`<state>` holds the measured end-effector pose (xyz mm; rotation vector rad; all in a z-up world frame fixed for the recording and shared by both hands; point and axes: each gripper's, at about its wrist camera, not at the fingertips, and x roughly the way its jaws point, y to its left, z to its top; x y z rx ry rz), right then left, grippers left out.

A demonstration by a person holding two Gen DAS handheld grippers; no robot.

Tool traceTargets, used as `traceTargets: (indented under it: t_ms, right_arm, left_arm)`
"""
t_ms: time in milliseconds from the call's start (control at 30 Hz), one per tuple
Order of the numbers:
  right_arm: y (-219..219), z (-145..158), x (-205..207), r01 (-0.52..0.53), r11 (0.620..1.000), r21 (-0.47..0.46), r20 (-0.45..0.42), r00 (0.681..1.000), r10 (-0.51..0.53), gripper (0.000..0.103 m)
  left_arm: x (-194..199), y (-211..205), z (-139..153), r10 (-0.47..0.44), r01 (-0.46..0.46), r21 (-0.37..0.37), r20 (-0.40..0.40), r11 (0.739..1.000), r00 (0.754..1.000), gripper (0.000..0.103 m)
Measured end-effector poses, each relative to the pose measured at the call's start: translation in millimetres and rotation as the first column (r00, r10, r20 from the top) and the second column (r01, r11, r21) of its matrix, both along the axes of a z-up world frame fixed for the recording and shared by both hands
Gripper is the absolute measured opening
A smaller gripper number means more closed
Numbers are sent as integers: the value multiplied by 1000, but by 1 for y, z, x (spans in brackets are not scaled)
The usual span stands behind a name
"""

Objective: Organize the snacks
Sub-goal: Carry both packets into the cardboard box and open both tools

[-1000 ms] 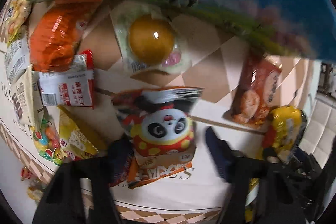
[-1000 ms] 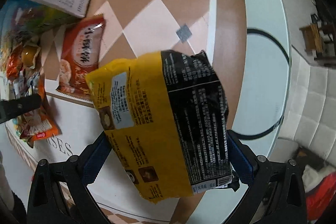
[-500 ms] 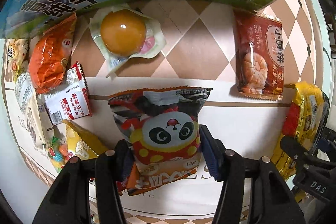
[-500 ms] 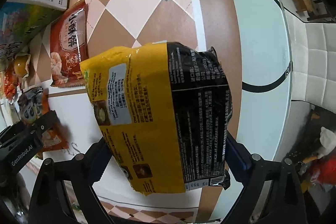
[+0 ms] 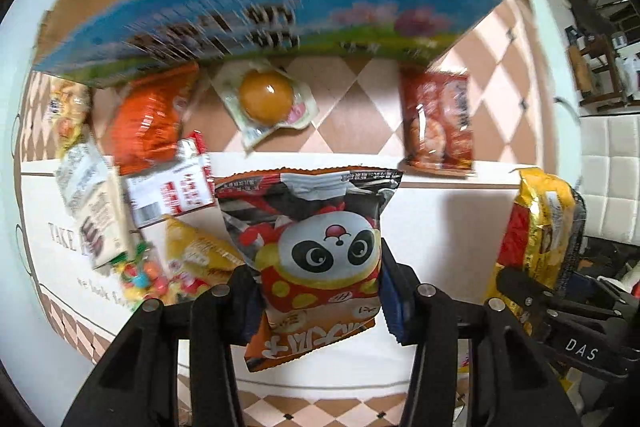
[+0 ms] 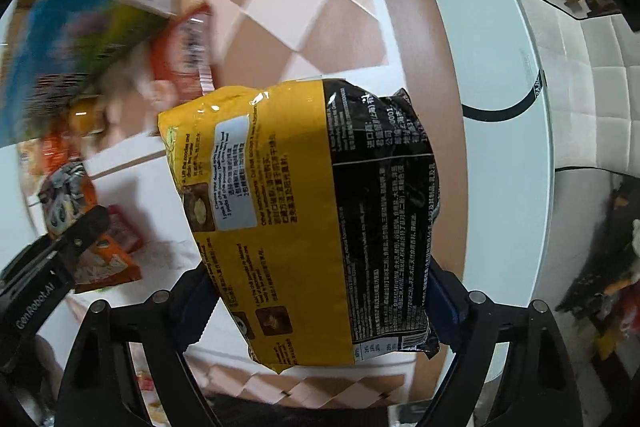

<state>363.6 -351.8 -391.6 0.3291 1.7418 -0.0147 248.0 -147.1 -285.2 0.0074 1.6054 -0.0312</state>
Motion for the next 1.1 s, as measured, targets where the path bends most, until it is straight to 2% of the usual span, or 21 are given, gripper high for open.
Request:
traceTargets:
  t_ms: [233,333,467,633,767,967,1100]
  right_arm:
    - [23,71,-8,-37,994,102,137,990,23,90]
    - [28,108,-2,-54,990,131,183,983,29,90]
    - [47,133,25,-63,992,112,243,969,34,90]
    - [84,145,70,-25,997,79,263,965,3,90]
    - [111,131,120,-16,999,39,270,963,5,90]
    - [136,76,160,-17,1000,14,206,979,13,90]
    - [157,52,178,-33,999,-21,158,987,36,90]
  left_arm:
    - [20,30,97,14,-5,-74,123,997,992,45]
    - [40,37,111,15,0,-90,167,996,986,45]
    - [90,58,120,26,-10,-85,189,996,982,45]
    - [158,93,108,39,-23,-97,169,995,985,45]
    - [214,114,85,42,-28,-102,135,994,990,45]
    - [271,133,31,51,-46,-117,40,992,998,45]
    - [292,134,0,44,-46,-128,-15,991,999,45]
